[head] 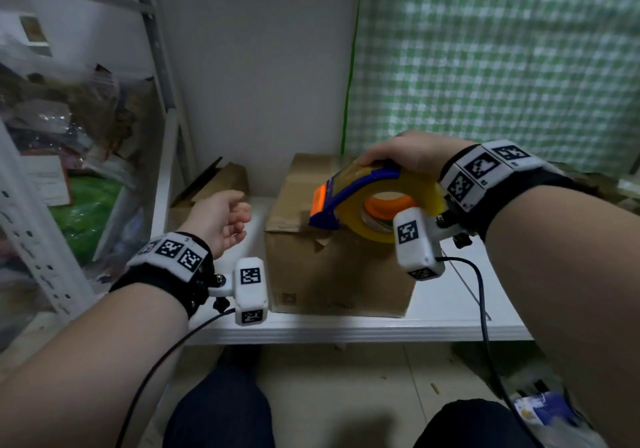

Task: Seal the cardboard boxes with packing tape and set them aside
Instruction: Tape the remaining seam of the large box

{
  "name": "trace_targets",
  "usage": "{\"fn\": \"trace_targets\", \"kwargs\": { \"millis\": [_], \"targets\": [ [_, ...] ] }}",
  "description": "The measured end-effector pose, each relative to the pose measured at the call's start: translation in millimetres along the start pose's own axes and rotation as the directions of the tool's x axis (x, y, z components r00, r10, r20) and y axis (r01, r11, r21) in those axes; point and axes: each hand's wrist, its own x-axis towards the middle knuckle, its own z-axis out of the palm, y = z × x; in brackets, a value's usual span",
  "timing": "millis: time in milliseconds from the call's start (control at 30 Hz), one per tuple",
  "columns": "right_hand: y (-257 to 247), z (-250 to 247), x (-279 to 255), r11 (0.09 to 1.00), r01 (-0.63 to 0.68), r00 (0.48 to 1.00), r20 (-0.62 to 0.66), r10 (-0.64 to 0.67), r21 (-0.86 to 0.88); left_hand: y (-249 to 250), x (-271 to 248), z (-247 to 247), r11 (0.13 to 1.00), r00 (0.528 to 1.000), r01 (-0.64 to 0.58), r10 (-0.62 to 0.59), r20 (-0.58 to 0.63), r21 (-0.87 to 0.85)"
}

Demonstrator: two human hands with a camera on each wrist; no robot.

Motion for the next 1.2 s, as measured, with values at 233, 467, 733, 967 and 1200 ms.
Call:
{"fn": "trace_targets", "kwargs": {
  "millis": [233, 467, 733, 967, 1200],
  "targets": [
    [-19, 16, 4, 0.994, -0.003, 1.0, 0.013, 0.005, -0.109, -12, 0, -10, 0.963, 0.946, -0.239, 0.26, -0.195, 0.123],
    [-26, 20, 3, 0.983, -0.031, 1.0, -0.006, 0.031, -0.182, -25, 6, -11, 0.961, 0.953, -0.245, 0.264, -0.152, 0.129],
    [-30, 22, 2, 0.973, -0.055, 0.998, -0.024, 0.051, -0.223, -33, 8, -14, 0.967, 0.959, -0.223, 0.24, -0.149, 0.121],
    [-32, 22, 1, 0.968, -0.045, 0.999, 0.007, 0.048, -0.248, -40, 9, -14, 0.969, 0.955, -0.232, 0.244, -0.171, 0.087],
    [-37, 20, 1, 0.92, -0.05, 0.998, 0.003, 0.056, -0.389, -57, 14, -13, 0.973, 0.964, -0.195, 0.213, -0.157, 0.123]
  ]
}}
